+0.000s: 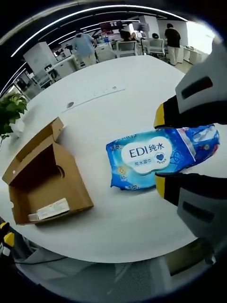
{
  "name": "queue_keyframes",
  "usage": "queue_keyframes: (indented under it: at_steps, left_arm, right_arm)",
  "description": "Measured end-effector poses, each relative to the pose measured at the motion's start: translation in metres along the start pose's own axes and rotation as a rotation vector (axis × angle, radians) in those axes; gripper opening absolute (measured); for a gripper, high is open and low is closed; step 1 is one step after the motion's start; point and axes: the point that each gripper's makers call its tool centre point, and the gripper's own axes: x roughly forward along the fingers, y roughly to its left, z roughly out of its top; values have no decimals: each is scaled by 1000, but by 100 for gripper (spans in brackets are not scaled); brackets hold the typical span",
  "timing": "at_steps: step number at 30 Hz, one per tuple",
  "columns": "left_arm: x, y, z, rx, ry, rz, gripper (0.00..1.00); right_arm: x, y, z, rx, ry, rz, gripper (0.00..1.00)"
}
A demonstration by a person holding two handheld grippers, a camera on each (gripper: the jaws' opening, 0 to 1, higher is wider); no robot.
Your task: Operate the shoe box by opening the lid, removing the specified soft item, and placing it in the target area until the item is outside and the box remains undamaged.
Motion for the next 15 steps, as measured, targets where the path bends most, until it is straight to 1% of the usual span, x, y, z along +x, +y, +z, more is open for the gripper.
queue_keyframes:
  at_steps: [5, 10, 15]
  left_arm:
    - [-1, 4, -3, -12, -3, 2, 31]
    - [0, 5, -4, -18, -2, 2, 31]
    - [0, 9, -5, -27, -5, 4, 31]
  right_arm:
    - [2, 4, 29, 8, -41, 11, 33]
    - [6, 9, 54, 5, -79, 29, 33]
    - [12, 12, 71, -21, -85, 39, 33]
